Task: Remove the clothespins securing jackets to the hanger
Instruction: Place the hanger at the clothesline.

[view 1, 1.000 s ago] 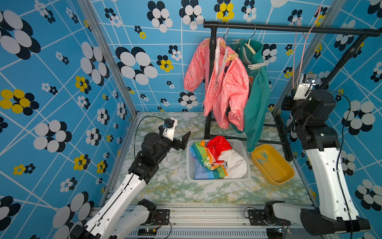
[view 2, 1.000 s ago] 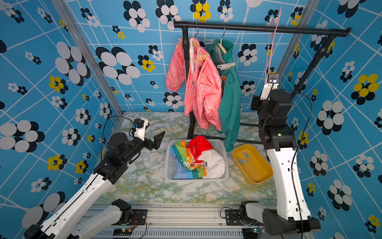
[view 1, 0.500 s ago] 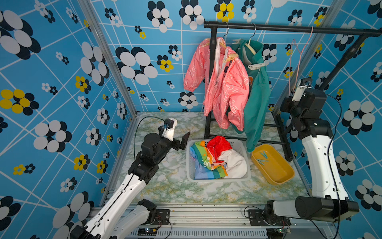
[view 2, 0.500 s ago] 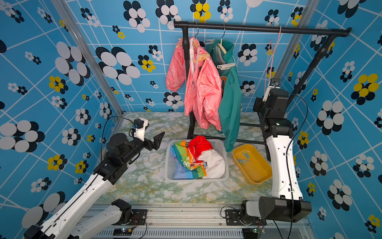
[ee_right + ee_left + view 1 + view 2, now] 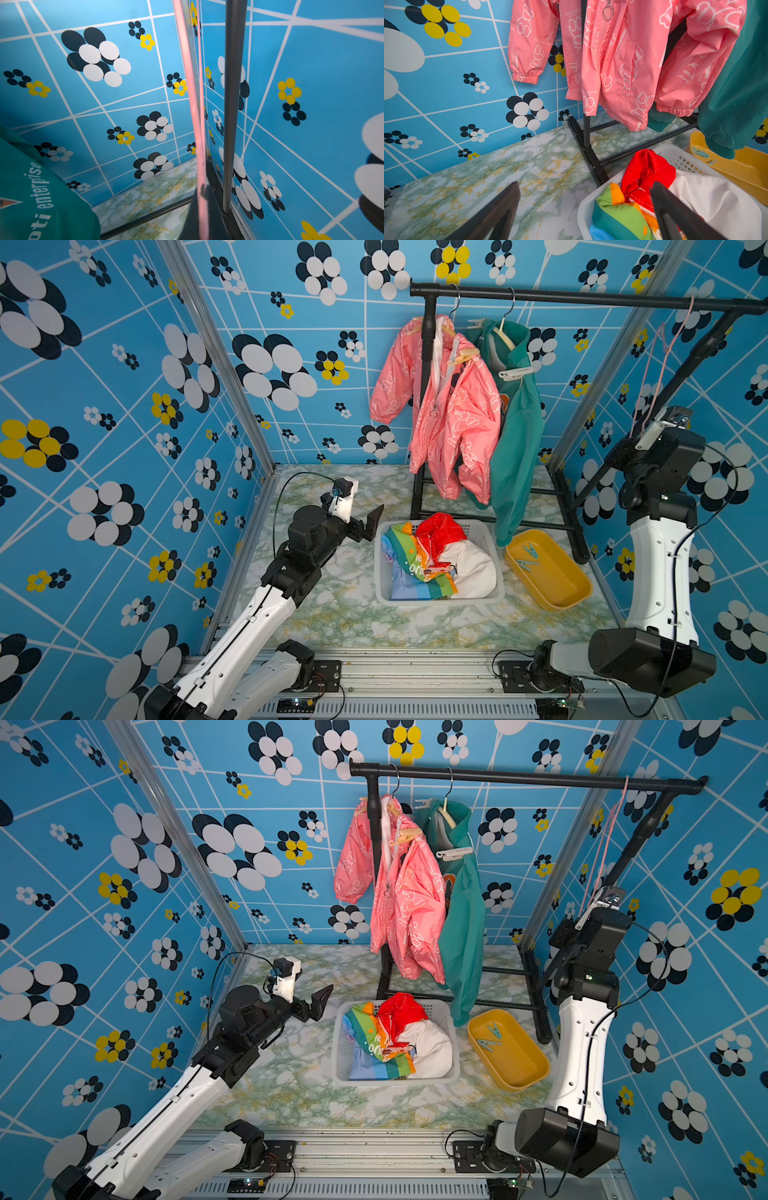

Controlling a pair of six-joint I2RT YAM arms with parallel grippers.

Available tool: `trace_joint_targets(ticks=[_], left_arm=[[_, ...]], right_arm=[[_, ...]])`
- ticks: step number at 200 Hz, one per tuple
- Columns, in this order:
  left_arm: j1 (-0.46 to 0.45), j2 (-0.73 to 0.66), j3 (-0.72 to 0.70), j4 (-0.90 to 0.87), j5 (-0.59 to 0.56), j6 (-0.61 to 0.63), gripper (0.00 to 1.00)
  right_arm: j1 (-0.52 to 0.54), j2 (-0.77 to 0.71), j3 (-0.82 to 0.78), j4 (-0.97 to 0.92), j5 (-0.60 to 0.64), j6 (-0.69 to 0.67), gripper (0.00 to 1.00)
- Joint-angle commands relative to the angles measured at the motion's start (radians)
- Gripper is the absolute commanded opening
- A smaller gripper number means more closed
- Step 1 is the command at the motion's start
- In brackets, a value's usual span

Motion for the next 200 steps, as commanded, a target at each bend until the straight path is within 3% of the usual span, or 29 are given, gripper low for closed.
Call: trace_joint_targets(ticks=[1, 15, 42, 81, 130, 166, 183, 200], left_arm=[[0.008, 0.010, 0.017, 0.003, 0.006, -0.018, 1.00], [0.009, 0.016, 0.020, 0.002, 0.008, -0.019, 0.99], [0.008, 0.024, 0.024, 0.003, 0.015, -0.019, 0.99], [0.007, 0.041, 0.027, 0.026, 0.027, -0.024, 0.99], [0.006, 0.056, 0.017, 0.061, 0.050, -0.040, 0.99], [0.006, 0.044, 0.004, 0.068, 0.058, -0.049, 0.99], [0.007, 0.030, -0.001, 0.059, 0.054, -0.048, 0.99], [0.006, 0.004, -0.020, 0.059, 0.044, -0.051, 0.99]], right_arm=[[-0.025, -0.033, -0.061, -0.192, 0.028, 0.087, 0.31], [-0.025, -0.085, -0.095, -0.174, 0.024, 0.100, 0.53], [-0.022, -0.199, -0.129, -0.177, -0.008, 0.122, 0.63], [0.031, -0.384, -0.154, -0.166, -0.076, 0.137, 0.64], [0.210, -0.436, -0.159, -0.027, -0.400, 0.119, 0.63], [0.423, -0.296, -0.091, 0.011, -0.394, -0.064, 0.62], [0.547, -0.216, -0.026, 0.009, -0.303, -0.165, 0.61], [0.585, -0.184, 0.019, 0.043, -0.240, -0.202, 0.60]])
